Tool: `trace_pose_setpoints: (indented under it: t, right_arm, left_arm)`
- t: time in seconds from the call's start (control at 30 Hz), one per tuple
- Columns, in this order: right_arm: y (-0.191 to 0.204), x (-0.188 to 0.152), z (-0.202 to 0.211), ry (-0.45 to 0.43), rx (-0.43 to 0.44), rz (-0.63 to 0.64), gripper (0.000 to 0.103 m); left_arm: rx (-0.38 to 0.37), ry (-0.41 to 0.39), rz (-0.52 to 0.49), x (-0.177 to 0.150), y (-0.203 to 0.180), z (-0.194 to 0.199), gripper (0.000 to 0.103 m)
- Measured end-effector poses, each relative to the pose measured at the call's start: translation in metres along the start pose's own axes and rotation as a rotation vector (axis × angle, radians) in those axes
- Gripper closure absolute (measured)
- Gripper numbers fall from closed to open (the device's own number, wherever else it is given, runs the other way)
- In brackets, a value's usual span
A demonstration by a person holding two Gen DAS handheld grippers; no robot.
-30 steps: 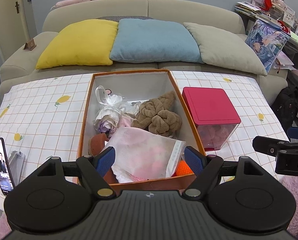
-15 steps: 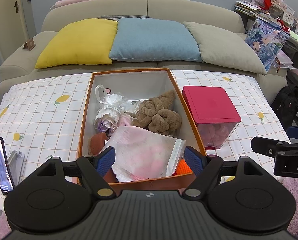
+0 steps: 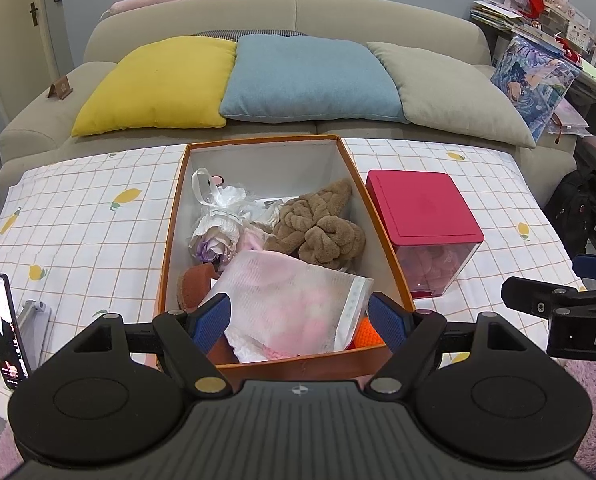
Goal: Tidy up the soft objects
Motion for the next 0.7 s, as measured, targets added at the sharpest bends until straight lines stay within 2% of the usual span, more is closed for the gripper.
trace_pose_setpoints:
  t: [0.7]
  right_arm:
    - [0.0007,-0.0027,-0.0006,0.008,0.006,0.002,0.009]
  left_arm:
    - [-0.006,-0.003,0.009,-0.0001,0.0012,0.0019,0.011]
Point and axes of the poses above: each gripper's, at about its wrist camera, not at the fingertips, and z roughly against the way its jaws point, y to its left, x to its top, the point moved 8 cm from there along -z, roughly the way its jaws point, and after that the axes turned 4 degrees about -y, right-handed, at the moved point
